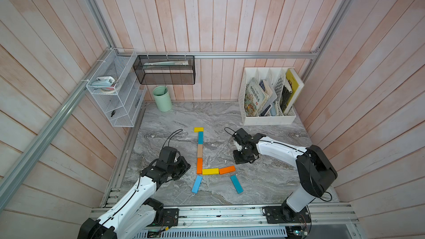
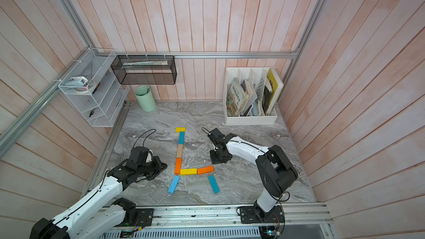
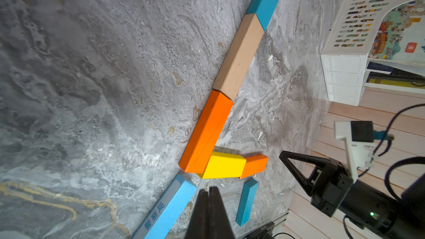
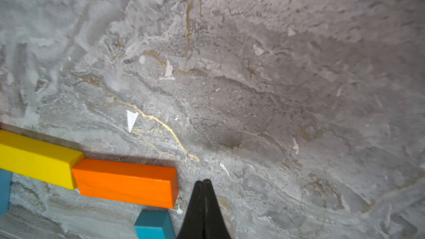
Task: Assemble a giraffe with building blocks
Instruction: Adjust the building block at the center of the board.
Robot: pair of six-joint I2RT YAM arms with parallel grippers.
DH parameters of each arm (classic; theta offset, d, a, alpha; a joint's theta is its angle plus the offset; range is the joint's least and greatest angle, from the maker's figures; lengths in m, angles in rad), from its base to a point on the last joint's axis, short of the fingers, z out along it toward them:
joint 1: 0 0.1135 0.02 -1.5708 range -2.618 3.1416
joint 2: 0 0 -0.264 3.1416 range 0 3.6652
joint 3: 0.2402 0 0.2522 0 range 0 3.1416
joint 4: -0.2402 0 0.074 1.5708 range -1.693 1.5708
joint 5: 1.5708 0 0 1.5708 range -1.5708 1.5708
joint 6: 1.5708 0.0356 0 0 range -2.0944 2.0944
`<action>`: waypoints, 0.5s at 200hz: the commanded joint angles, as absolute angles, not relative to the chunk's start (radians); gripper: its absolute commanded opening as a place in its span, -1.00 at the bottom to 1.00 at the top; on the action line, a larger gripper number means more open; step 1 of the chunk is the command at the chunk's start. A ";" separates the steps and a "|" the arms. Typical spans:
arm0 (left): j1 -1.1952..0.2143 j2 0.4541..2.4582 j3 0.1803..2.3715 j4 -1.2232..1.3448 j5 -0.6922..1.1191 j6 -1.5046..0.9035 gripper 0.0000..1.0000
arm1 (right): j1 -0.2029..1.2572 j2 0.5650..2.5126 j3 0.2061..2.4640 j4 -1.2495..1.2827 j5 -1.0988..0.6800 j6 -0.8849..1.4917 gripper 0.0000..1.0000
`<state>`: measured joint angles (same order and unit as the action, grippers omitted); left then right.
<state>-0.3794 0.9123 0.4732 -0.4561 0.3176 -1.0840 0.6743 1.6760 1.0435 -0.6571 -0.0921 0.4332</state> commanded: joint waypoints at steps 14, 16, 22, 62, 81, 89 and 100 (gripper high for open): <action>-0.373 0.892 0.471 -0.461 0.319 -1.073 -1.00 | 0.673 1.644 0.985 -0.601 -0.137 0.440 -1.00; -0.373 0.892 0.469 -0.460 0.319 -1.074 -1.00 | 0.673 1.641 0.983 -0.601 -0.138 0.441 -1.00; -0.373 0.892 0.467 -0.460 0.320 -1.073 -1.00 | 0.675 1.633 0.973 -0.598 -0.141 0.446 -1.00; -0.373 0.903 0.465 -0.444 0.326 -1.075 -1.00 | 0.698 1.611 0.915 -0.557 -0.175 0.464 -1.00; -0.373 0.904 0.466 -0.441 0.326 -1.076 -1.00 | 0.701 1.621 0.895 -0.523 -0.193 0.474 -1.00; -0.373 0.903 0.467 -0.442 0.326 -1.074 -1.00 | 0.702 1.626 0.894 -0.517 -0.196 0.476 -1.00; -0.373 0.904 0.468 -0.444 0.325 -1.075 -1.00 | 0.707 1.626 0.891 -0.512 -0.197 0.480 -1.00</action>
